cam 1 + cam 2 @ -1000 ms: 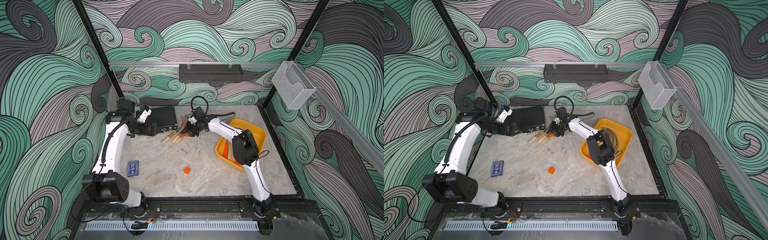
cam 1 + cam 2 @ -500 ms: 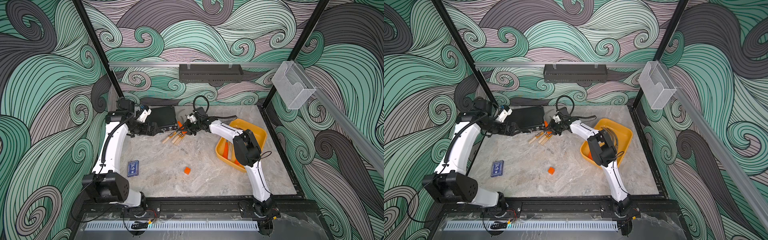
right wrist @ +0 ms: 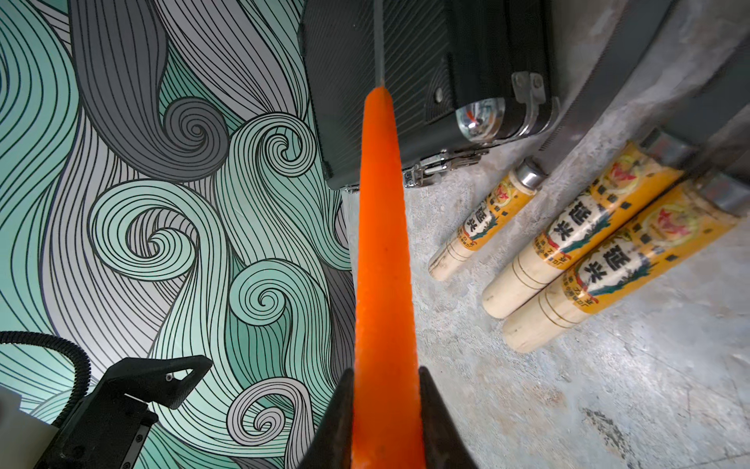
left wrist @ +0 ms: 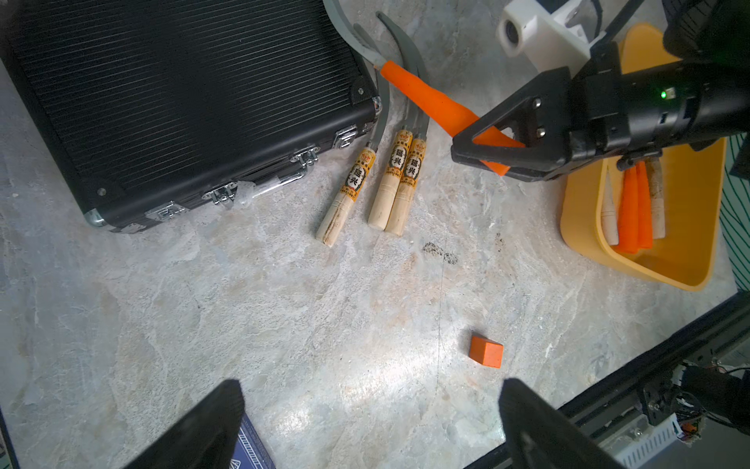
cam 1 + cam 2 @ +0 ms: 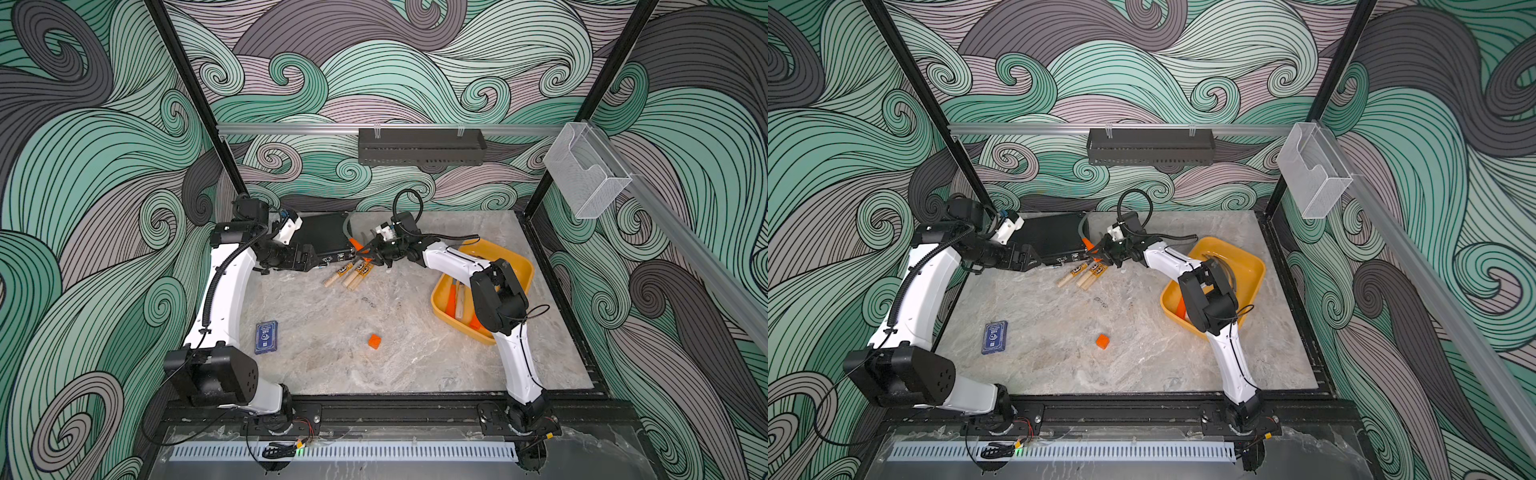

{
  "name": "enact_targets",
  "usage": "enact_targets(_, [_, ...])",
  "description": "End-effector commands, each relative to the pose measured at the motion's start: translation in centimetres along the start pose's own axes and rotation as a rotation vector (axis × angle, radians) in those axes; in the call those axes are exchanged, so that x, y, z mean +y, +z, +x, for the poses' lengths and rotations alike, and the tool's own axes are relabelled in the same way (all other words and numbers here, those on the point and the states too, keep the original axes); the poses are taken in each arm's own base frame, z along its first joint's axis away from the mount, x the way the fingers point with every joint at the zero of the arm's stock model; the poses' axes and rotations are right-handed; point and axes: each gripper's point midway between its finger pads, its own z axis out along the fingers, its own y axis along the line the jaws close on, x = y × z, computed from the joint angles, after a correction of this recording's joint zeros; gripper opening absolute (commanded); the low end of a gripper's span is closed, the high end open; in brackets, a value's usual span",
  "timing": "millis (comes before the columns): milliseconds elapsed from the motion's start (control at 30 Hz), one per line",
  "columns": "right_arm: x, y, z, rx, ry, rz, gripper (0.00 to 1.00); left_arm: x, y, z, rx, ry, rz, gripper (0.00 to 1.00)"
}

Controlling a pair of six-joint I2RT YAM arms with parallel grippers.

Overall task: Put small sickles into storage boxes
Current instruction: Pick up the sickle at the center of the board, then place the sickle in the storage box.

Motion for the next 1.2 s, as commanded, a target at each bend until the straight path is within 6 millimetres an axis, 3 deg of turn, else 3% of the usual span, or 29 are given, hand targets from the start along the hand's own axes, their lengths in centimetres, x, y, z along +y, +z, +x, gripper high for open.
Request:
enact_targets(0, [3.8, -2.2, -0.8, -0.041, -0.042, -0.1, 0.15, -0.1, -1.9, -0.8, -0.055, 0.018, -0.027, 0.98])
enact_targets(467, [6.2, -4.6, -1.5, -0.089, -0.006, -0.229, 0.12, -0.2, -2.6, -1.4, -0.074, 0.026, -0.036, 0.98])
enact_targets(667, [7.3, -7.1, -1.0, -0.107, 0.008, -0.279, 0.11, -0.1, -3.4, -2.0, -0.085, 0.045, -0.056, 0.99])
enact_targets(933, [7.5, -12.4, 1.8, -0.13, 0.029, -0.292, 0.11, -0.2, -3.9, -2.6, -0.09, 0.056, -0.052, 0.99])
enact_targets(1167, [5.2, -17.4, 5.7, -0.155, 0.048, -0.227, 0.1, -0.8, -4.5, -2.2, -0.093, 0.072, -0.036, 0.98])
